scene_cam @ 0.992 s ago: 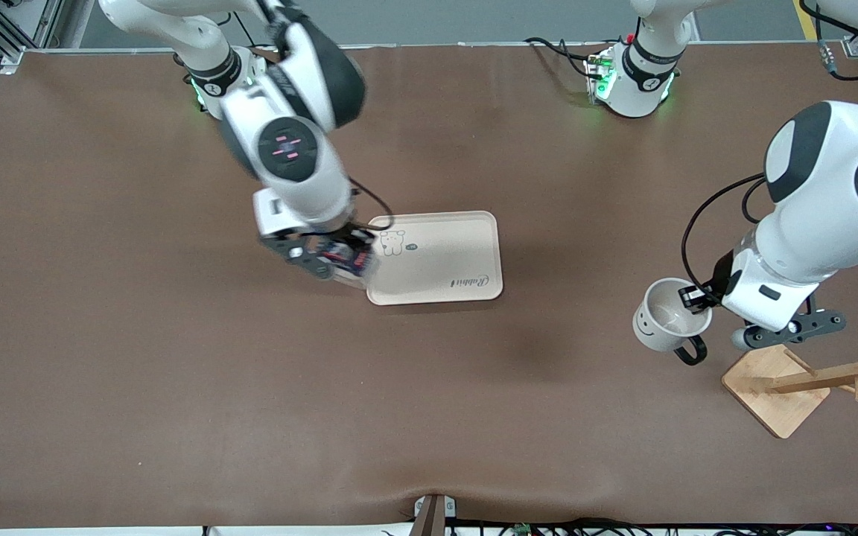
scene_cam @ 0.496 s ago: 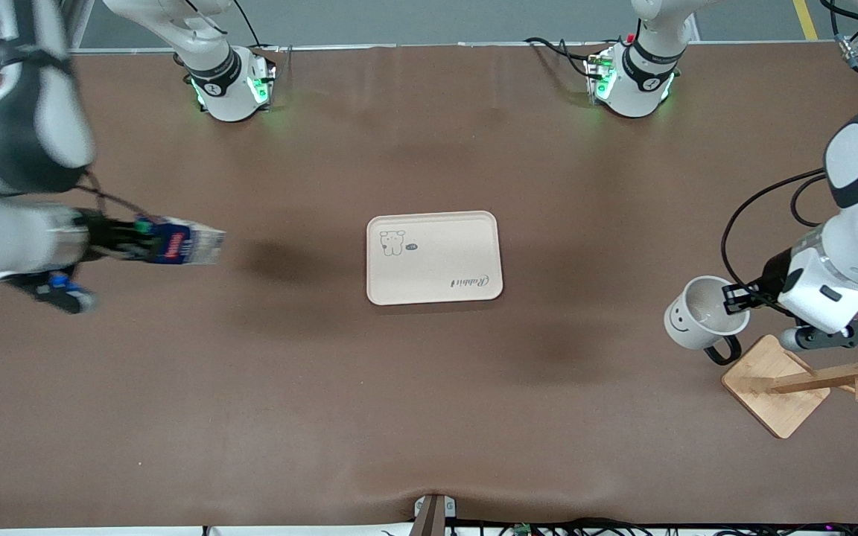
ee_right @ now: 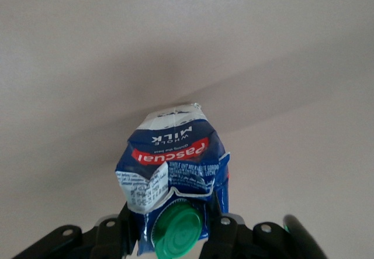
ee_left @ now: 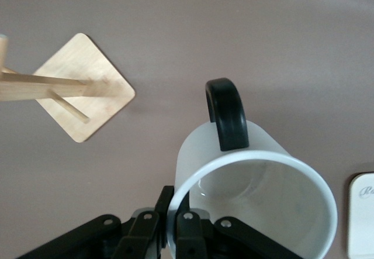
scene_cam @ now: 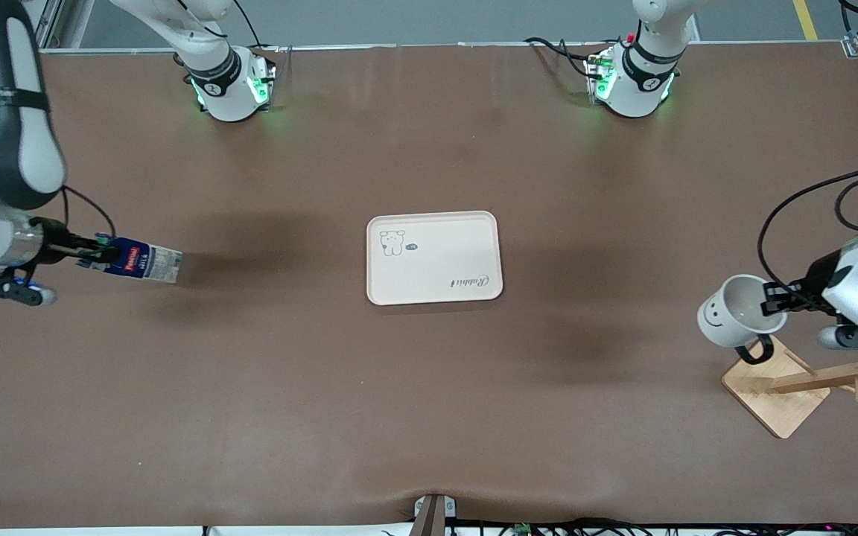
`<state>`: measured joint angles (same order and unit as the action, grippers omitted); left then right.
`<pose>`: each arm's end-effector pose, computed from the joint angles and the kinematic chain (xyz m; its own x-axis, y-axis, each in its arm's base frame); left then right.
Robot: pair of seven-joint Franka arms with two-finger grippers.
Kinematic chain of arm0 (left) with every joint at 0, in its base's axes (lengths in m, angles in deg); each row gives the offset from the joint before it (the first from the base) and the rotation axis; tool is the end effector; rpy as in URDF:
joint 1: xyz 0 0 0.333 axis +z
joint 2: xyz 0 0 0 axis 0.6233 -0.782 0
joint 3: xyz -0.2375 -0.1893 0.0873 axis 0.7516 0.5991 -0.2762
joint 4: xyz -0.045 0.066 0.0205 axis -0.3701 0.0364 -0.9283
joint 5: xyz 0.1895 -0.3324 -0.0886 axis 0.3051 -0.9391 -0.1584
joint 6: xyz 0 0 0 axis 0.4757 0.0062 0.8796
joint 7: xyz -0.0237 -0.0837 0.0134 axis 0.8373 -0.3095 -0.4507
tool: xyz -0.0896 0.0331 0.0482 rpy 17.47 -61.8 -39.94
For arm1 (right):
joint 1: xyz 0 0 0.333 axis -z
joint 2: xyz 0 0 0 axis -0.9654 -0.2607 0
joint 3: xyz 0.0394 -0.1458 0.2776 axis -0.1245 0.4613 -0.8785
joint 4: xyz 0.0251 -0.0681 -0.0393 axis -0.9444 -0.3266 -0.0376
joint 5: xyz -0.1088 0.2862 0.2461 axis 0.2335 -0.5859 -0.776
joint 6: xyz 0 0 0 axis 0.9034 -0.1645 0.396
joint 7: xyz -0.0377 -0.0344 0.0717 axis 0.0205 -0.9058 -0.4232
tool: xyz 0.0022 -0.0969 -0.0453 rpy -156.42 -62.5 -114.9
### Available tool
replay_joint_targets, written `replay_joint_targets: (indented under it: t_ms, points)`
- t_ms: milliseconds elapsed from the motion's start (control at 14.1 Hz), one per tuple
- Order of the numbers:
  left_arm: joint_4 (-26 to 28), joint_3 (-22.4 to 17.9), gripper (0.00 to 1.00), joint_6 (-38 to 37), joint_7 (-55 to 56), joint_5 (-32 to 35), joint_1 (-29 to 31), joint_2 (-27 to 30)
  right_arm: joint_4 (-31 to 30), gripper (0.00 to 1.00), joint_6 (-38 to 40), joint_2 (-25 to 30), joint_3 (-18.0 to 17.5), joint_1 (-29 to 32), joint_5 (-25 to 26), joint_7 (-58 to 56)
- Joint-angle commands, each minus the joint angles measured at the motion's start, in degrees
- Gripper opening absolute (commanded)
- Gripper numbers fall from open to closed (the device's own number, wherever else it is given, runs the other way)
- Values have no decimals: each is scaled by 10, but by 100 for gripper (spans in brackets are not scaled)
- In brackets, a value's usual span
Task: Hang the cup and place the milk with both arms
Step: 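Lift the milk carton with the right gripper and set it beside the tray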
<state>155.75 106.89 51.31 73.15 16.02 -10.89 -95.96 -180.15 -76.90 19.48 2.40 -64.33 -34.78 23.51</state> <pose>0.6659 0.0200 0.5000 0.9990 -0.0331 0.0313 -0.0346 -0.9983 0.0479 0.5534 -0.0836 0.3749 0.9225 -0.2967 -0.2470 -0.2949 -0.9545 0.0453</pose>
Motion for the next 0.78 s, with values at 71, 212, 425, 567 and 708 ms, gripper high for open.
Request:
replay_joint_targets:
  t_ms: [71, 212, 425, 567, 708]
  points:
    - [-30, 2, 0, -3, -63, -17, 29, -2, -107, 0, -59, 57, -9, 12, 13, -43]
    - [-42, 3, 0, -3, -96, -19, 47, -11, -115, 0, -58, 55, -9, 10, 13, -49]
    - [-41, 3, 0, -3, -116, -37, 72, -11, -120, 34, -54, 55, -10, 11, 13, -57]
    - [-40, 3, 0, -3, -141, -47, 85, -10, -112, 100, -46, 54, -10, 11, 12, -61]
    - [-38, 3, 0, -7, -158, -49, 89, -9, -58, 100, 29, 48, -10, 8, 11, -58]
